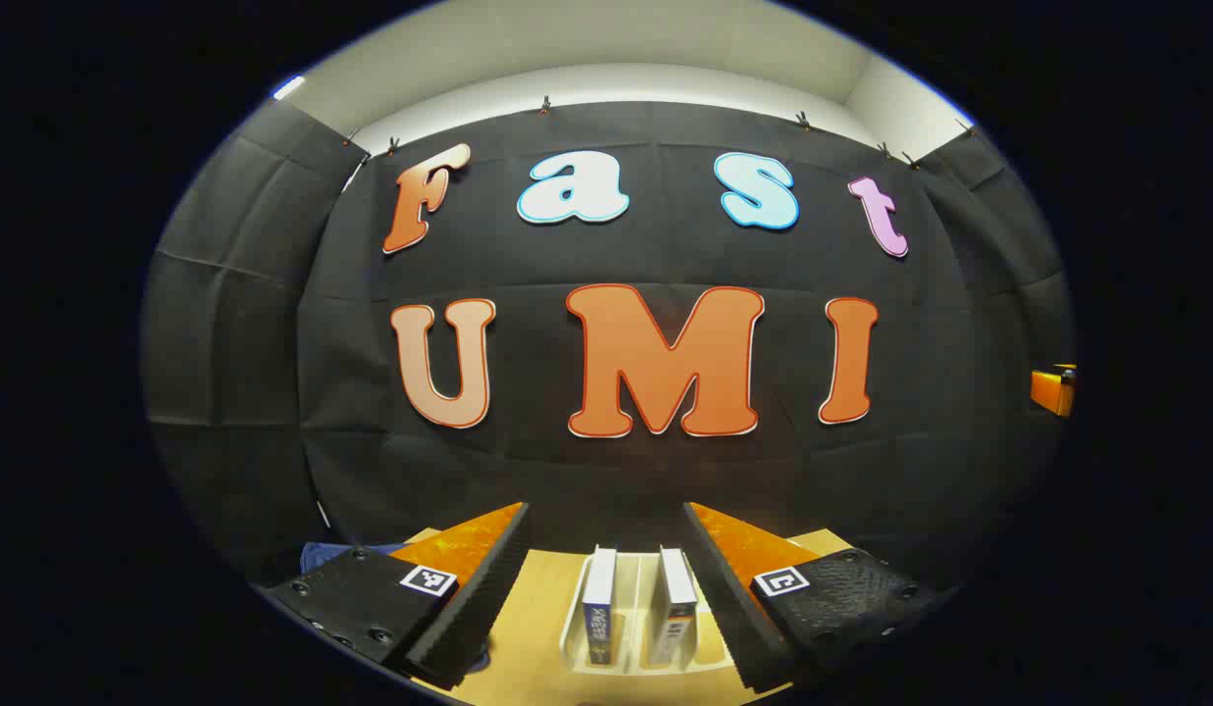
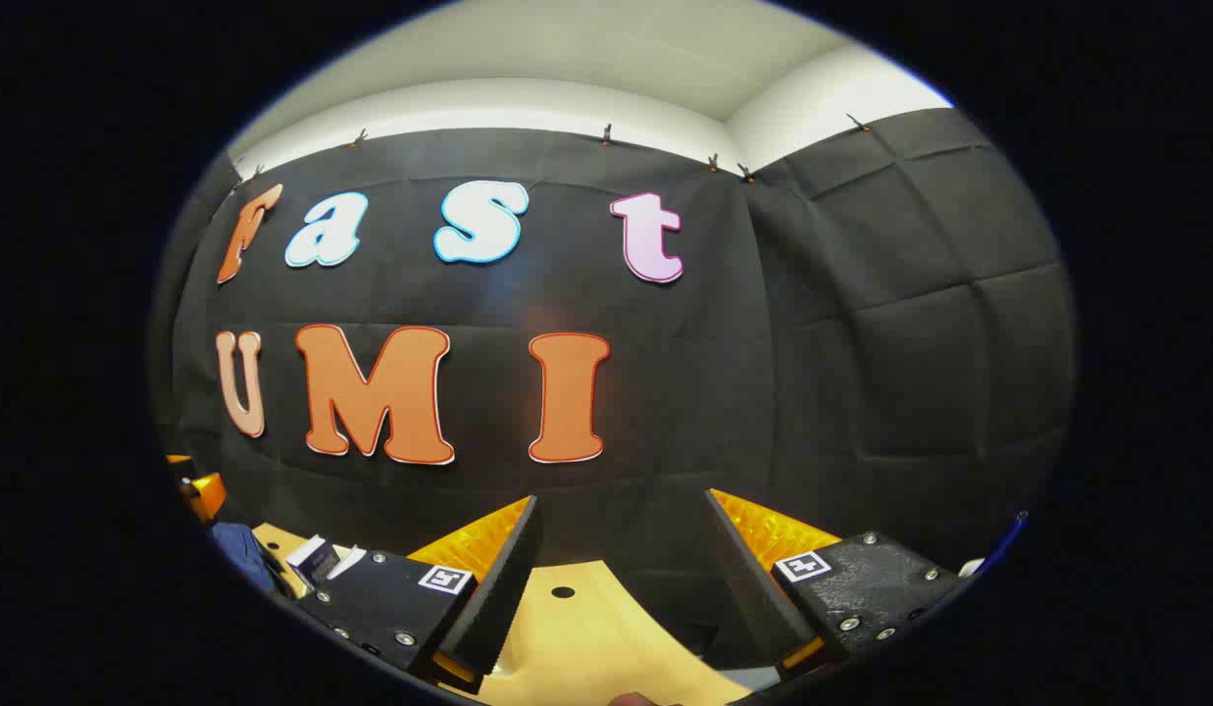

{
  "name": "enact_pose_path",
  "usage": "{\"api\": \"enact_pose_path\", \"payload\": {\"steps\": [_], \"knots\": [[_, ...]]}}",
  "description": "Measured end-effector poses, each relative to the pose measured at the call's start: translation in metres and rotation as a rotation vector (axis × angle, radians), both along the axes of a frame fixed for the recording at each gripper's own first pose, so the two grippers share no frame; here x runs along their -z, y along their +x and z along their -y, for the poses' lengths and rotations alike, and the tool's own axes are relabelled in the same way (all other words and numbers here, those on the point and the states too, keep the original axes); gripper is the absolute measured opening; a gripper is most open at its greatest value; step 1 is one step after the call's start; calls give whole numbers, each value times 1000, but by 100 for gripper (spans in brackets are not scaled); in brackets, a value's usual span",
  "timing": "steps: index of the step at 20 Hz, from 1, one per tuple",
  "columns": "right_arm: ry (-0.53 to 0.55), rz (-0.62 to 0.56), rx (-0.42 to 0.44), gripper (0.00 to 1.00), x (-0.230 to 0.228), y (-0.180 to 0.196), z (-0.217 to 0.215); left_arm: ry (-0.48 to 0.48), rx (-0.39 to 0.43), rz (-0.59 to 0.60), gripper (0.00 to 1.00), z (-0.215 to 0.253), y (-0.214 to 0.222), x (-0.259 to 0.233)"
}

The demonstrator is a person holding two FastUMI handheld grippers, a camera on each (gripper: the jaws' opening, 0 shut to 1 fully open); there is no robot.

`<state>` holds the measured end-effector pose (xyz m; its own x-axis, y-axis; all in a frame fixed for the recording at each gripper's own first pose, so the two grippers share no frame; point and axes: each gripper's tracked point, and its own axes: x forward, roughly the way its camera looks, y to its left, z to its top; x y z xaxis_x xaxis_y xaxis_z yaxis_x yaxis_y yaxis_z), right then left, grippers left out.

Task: Open the schoolbag, grab two books from the bookshelf and put them into the schoolbag.

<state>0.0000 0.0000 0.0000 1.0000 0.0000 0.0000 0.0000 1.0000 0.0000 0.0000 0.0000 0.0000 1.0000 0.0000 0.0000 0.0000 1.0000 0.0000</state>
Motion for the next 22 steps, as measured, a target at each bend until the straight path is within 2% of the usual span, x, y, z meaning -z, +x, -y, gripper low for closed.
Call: {"api": "enact_pose_path", "payload": {"steps": [1,5,6,8,9,12,13,14,16,19,20,22], "knots": [[6,-5,19,96,0,-3,-15,15,19,-7,93,-5,1,4],[-38,7,76,96,-3,-20,-74,30,81,14,94,-25,13,2],[-43,8,71,100,-3,-25,-91,31,96,22,94,-28,16,0],[-67,1,74,89,-1,-35,-117,36,119,39,94,-36,23,-3],[-83,-2,78,96,-2,-38,-127,35,130,45,93,-39,25,-4],[-115,-5,88,100,-5,-50,-146,13,149,66,94,-45,28,-10],[-115,-1,83,96,-7,-52,-152,6,155,71,94,-46,29,-10],[-113,0,82,100,-8,-55,-157,3,158,75,94,-47,28,-12],[-111,5,63,96,-10,-58,-168,1,159,88,93,-51,27,-14],[-108,20,20,100,-10,-58,-184,-15,150,102,94,-51,26,-14],[-102,15,1,96,-6,-58,-190,-20,149,103,94,-49,24,-14],[-83,-2,-51,96,3,-60,-203,-28,137,99,94,-49,21,-12]]}}
